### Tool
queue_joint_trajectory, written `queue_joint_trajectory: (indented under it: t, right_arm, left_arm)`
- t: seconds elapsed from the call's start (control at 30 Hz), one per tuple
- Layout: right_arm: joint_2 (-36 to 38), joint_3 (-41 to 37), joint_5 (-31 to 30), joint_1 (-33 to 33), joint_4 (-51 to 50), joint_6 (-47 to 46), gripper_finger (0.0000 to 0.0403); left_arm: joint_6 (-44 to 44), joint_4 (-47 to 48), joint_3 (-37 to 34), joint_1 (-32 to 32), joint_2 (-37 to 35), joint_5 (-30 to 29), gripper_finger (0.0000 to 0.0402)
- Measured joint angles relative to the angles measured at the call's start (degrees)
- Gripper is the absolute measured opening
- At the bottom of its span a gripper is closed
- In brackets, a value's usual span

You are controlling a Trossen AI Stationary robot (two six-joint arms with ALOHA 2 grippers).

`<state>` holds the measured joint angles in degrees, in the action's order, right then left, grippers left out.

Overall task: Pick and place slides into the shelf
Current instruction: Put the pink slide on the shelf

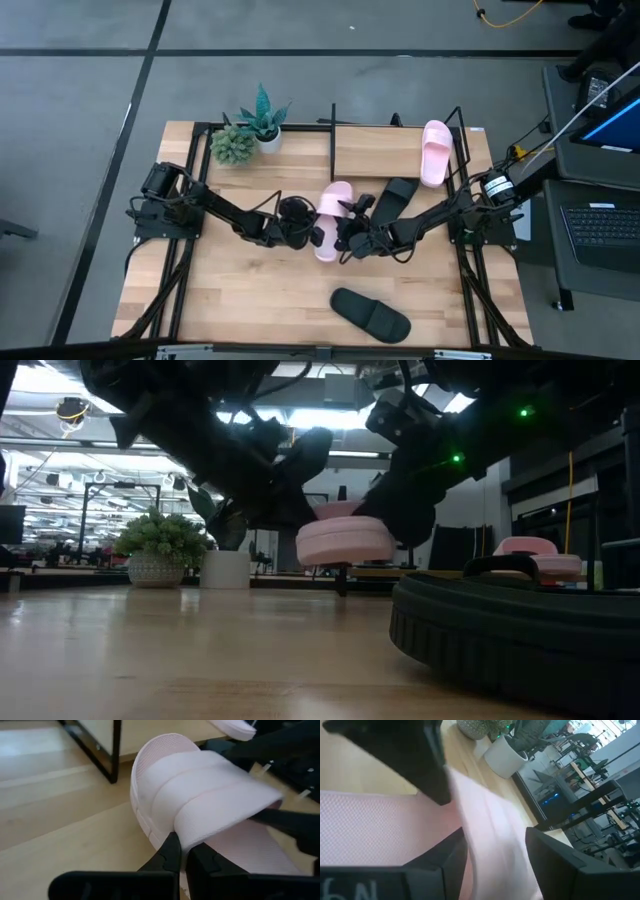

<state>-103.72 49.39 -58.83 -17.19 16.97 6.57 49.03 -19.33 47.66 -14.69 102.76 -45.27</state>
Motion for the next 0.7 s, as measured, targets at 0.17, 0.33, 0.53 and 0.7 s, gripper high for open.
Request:
queue_joint_trajectory:
  t: [0.17, 0.33, 0.53, 0.7]
  right_arm:
    - [0.0, 0.0, -0.1, 0.0, -1.3, -0.2, 0.0173]
    - [0.0, 0.0, 0.2, 0.0, -1.7, -1.8, 0.0122]
    - [0.0, 0.0, 1.2, 0.0, -1.7, -1.9, 0.0085]
    - [0.0, 0.0, 1.6, 0.0, -1.7, -1.8, 0.0061]
  left_arm:
    - [-3.2, 0.2, 1.9, -0.6, 0.0, -0.2, 0.0002]
    - [-3.1, 0.8, 2.1, -0.7, 0.0, 0.2, 0.0002]
    - [-3.0, 0.9, 2.1, -0.8, 0.0, 0.7, 0.0002]
    - [-3.0, 0.9, 2.2, -0.8, 0.0, 0.9, 0.0003]
